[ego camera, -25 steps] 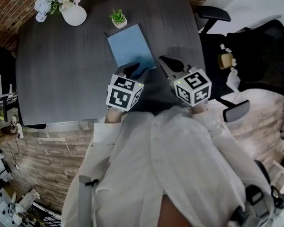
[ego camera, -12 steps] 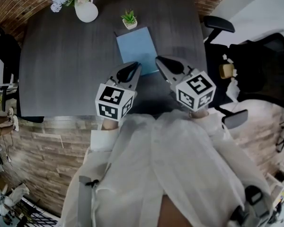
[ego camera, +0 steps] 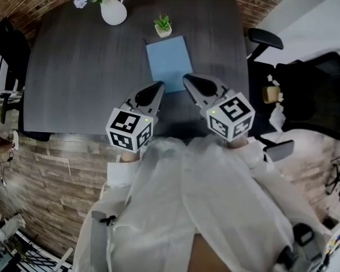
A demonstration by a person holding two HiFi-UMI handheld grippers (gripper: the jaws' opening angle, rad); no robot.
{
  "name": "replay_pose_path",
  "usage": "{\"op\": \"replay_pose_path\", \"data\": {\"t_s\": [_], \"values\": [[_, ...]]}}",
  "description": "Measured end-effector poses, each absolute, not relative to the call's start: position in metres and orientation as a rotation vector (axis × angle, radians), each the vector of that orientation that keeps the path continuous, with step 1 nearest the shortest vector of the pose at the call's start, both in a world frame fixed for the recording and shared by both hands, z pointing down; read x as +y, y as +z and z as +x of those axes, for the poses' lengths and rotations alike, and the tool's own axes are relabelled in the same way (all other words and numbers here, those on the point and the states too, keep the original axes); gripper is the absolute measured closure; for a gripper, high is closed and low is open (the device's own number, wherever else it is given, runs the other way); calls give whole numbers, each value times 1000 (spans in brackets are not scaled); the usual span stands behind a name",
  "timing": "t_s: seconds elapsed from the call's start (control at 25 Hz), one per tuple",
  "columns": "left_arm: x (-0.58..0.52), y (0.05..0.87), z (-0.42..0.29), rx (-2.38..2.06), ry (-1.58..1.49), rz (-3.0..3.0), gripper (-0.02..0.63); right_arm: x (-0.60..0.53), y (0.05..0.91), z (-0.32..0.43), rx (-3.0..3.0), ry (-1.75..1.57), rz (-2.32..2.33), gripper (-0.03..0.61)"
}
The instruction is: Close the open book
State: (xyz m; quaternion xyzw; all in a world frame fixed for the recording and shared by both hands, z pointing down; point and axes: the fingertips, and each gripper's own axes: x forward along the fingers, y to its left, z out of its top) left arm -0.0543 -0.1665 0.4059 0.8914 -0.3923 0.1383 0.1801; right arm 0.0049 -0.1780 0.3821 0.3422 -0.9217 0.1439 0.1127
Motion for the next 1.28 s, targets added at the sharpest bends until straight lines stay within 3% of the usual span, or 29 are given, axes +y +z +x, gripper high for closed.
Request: {"op": "replay_pose_path", "data": {"t_s": [0.44, 1.28], "values": [[-158, 431, -64, -1238, 570, 2381, 609, -164, 387, -2, -2701, 446, 959, 572], [-142, 439, -59, -1186, 556, 2359, 609, -150, 405, -13, -2670, 465, 881, 572]]}}
